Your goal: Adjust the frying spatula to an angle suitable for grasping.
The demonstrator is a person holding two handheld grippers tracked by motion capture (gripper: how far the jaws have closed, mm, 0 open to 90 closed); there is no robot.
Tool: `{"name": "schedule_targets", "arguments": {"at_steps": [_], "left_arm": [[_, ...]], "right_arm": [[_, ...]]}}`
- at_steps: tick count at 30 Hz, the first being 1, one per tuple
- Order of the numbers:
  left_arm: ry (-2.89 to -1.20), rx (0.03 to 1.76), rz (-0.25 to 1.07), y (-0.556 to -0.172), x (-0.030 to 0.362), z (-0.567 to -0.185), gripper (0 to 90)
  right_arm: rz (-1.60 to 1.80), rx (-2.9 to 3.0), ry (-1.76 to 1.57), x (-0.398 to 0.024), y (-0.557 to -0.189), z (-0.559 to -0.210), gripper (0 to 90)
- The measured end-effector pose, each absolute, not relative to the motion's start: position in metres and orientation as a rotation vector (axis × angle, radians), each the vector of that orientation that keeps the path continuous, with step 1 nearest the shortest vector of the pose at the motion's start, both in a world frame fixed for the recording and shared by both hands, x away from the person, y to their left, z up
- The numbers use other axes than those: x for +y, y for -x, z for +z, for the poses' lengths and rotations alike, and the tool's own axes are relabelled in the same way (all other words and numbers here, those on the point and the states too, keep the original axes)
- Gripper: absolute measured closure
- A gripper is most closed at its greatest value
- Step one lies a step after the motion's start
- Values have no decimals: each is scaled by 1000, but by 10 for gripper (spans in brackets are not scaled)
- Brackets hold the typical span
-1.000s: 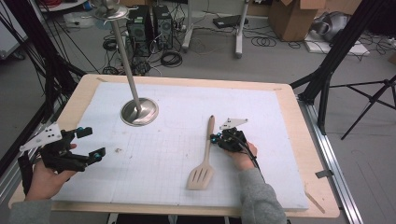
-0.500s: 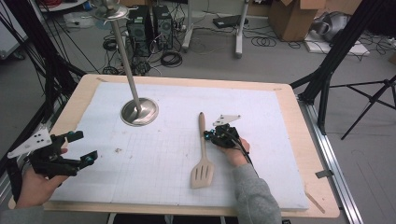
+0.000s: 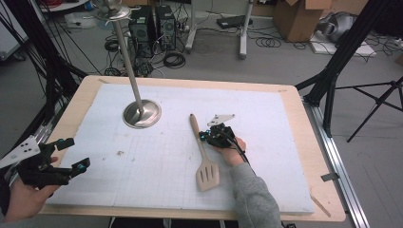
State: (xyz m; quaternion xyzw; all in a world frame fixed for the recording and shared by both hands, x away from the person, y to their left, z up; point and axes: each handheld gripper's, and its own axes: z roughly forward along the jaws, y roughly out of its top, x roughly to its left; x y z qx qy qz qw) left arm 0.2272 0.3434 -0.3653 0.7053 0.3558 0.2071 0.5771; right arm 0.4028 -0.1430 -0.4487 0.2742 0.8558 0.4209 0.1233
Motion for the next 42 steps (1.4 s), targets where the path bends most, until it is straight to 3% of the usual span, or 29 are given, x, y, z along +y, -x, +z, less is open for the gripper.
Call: {"name": "schedule_targets", "arguments": {"at_steps": [20, 28, 42], "left_arm": [[-1633, 861, 511, -214, 355, -365, 18], [-1650, 836, 478, -228, 345, -367, 18], [-1672, 798, 439, -246, 331, -368, 18]], "right_arm": [[1240, 2525, -727, -121, -408, -446, 900], [1306, 2617, -640, -124, -393, -431, 900], [1196, 2758, -500, -120, -366, -436, 900]]}}
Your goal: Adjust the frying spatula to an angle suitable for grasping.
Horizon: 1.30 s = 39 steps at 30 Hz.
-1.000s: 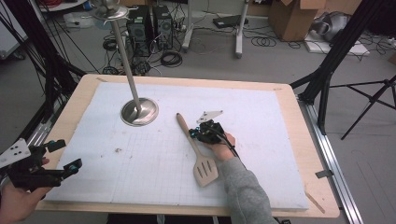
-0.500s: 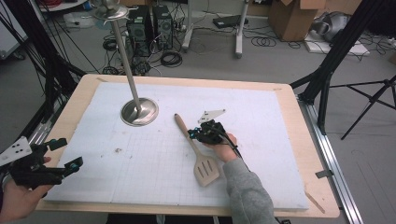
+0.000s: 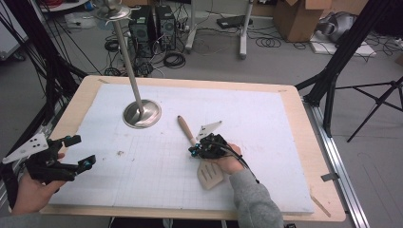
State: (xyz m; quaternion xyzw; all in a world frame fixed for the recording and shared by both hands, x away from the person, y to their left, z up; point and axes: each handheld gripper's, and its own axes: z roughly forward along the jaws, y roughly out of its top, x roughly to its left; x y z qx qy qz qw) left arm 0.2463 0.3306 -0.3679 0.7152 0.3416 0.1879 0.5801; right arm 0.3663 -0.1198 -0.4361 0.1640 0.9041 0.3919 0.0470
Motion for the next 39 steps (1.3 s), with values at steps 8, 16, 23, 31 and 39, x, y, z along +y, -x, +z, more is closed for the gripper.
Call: {"name": "schedule_targets", "arguments": {"at_steps": [8, 16, 23, 31, 39], "left_arm": [[-1674, 785, 424, -252, 325, -368, 18], [-1680, 780, 416, -256, 322, -369, 18], [-1680, 778, 415, -257, 322, -369, 18], [-1681, 774, 414, -257, 321, -369, 18], [-1676, 777, 414, -258, 321, -369, 18]], "right_arm": [[1103, 2825, -411, -122, -358, -437, 900], [1040, 2814, -386, -128, -356, -434, 900], [1021, 2818, -387, -135, -357, -433, 900], [996, 2810, -389, -140, -357, -432, 900], [985, 2807, -358, -144, -357, -432, 900]]}}
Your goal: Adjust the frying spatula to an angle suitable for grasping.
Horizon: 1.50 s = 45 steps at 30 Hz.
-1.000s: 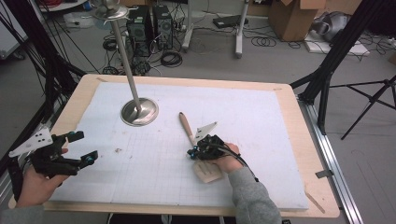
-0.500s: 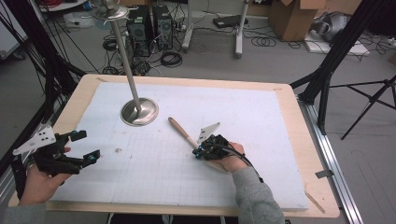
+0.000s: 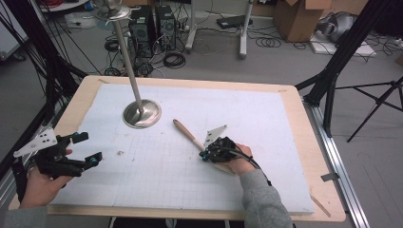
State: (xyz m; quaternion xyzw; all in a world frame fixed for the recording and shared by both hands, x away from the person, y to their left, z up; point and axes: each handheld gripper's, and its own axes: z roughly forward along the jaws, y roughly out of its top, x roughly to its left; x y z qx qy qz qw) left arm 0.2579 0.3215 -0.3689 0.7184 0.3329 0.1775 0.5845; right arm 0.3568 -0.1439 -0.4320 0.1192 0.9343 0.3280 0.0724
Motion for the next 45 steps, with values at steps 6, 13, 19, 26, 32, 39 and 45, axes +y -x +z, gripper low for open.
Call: {"name": "schedule_targets", "arguments": {"at_steps": [6, 13, 19, 26, 32, 39, 45], "left_arm": [[-1681, 769, 415, -258, 321, -368, 18], [-1678, 769, 412, -259, 319, -368, 18], [-1681, 763, 408, -262, 318, -368, 18], [-1677, 753, 403, -264, 316, -367, 18], [-1680, 751, 400, -265, 315, -368, 18], [-1673, 756, 390, -267, 318, -370, 18], [-1672, 756, 391, -265, 318, -370, 18]], "right_arm": [[990, 2809, -358, -146, -357, -432, 900], [1070, 2749, -406, -149, -358, -425, 900], [1129, 2653, -531, -154, -356, -413, 900], [1235, 2544, -744, -163, -357, -403, 887], [1303, 2467, -841, -169, -358, -400, 627], [1307, 2439, -951, -171, -363, -404, 383], [1308, 2424, -1012, -173, -367, -408, 262]]}}
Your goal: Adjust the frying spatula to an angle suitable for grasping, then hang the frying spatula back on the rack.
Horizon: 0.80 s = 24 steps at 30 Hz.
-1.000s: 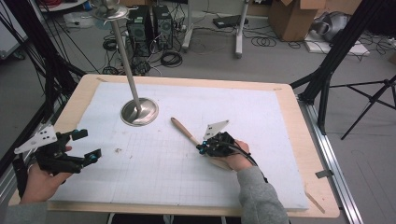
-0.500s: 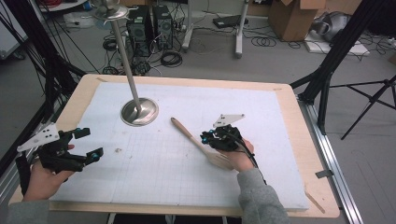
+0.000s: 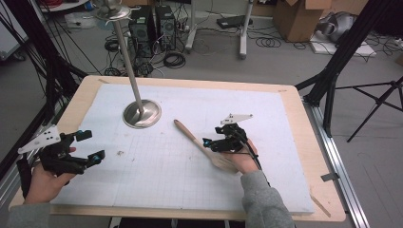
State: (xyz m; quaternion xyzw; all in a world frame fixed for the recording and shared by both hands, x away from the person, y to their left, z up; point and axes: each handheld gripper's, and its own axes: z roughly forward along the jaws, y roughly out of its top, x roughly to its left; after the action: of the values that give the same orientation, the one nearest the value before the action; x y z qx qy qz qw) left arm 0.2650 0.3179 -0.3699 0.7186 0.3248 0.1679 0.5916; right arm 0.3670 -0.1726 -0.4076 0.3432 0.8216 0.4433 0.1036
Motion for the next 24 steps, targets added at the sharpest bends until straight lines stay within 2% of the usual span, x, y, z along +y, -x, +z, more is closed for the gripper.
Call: {"name": "schedule_targets", "arguments": {"at_steps": [3, 24], "left_arm": [[-1669, 756, 395, -264, 319, -369, 18], [-1672, 778, 405, -259, 324, -372, 18]], "right_arm": [[1280, 2446, -1006, -171, -369, -410, 222], [1180, 2540, -1063, -158, -382, -423, 223]]}}
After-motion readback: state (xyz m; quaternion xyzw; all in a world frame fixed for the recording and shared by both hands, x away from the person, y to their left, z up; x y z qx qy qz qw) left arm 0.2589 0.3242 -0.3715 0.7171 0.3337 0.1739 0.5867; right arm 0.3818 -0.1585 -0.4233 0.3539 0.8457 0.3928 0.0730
